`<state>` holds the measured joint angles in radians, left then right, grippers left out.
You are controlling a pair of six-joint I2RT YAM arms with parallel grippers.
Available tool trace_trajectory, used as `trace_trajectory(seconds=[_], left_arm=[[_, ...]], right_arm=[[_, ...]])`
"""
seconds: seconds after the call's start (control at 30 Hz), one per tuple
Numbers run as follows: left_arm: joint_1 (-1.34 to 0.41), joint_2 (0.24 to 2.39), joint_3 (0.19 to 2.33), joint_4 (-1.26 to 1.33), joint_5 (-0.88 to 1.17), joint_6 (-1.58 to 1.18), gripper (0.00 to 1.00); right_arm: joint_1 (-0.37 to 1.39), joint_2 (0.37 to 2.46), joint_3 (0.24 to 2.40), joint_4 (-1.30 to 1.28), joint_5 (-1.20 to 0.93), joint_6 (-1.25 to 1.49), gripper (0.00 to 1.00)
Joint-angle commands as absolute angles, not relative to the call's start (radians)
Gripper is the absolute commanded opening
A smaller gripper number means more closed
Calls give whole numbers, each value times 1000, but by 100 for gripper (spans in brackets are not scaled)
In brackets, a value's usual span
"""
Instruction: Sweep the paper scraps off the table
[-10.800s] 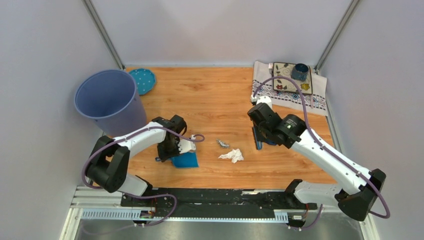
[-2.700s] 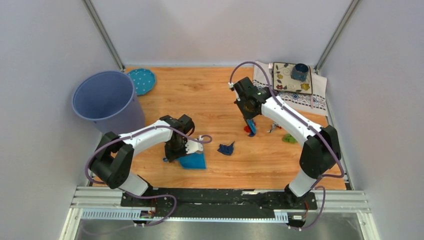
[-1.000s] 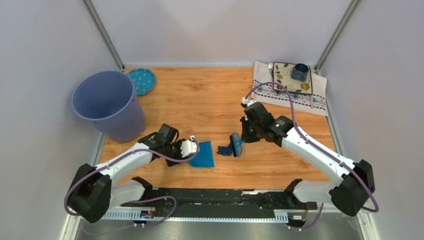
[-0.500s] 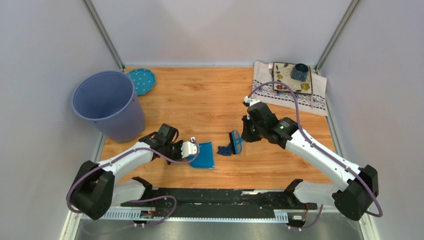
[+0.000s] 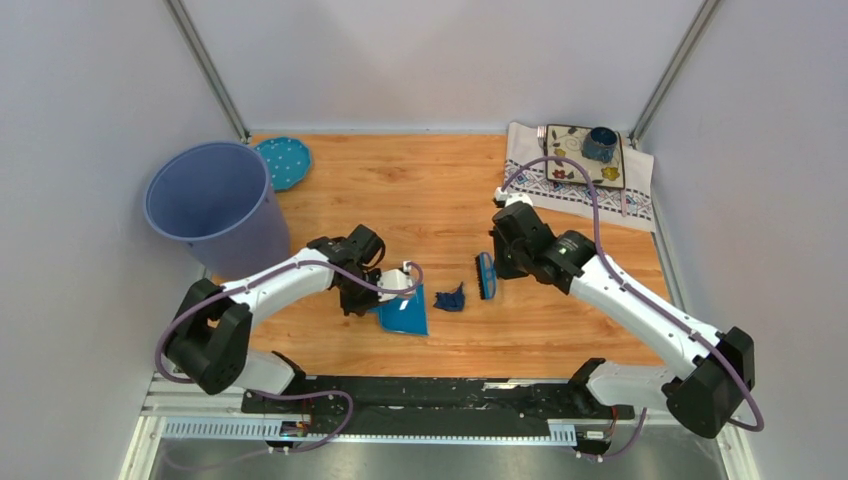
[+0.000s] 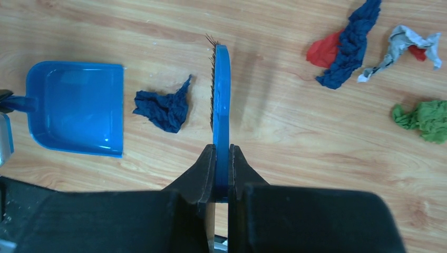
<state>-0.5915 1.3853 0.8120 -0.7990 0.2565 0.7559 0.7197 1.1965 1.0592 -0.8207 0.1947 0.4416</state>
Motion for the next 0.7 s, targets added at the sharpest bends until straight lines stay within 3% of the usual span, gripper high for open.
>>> trace_trajectory(seconds=[0.0,0.27,0.47,0.67], left_arm=[[-630,1431,861,-853,126,638,0],[-689,1468,882,-833,112,618,0],[-687,1525,911,-836,149,620,0],[-675,1493,879,-801,175,624,0]], right_arm=[[727,1238,1092,-847,302,460,0],[813,1397,1112,-793,232,518,0],[919,1440,1178,-541,-81,606,0],[948,1358,1203,-576,32,615,0]])
